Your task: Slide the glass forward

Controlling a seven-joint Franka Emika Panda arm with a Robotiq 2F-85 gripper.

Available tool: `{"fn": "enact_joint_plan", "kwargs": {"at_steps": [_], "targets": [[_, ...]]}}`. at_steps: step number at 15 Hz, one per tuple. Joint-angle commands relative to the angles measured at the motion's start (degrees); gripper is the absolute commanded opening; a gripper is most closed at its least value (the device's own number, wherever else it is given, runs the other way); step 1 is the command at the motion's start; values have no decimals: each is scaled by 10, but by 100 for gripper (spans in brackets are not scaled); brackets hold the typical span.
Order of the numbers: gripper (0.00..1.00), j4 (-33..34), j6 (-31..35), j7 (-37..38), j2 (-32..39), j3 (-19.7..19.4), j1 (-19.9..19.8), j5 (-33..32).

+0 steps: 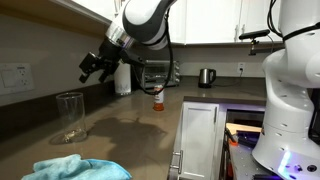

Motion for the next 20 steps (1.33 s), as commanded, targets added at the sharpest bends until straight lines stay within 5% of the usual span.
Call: {"fn": "enact_joint_plan", "kwargs": {"at_steps": [1, 20], "targets": [[100, 17, -5, -17, 5, 5, 0, 9], [100, 167, -104, -121, 116, 55, -37, 20]]}}
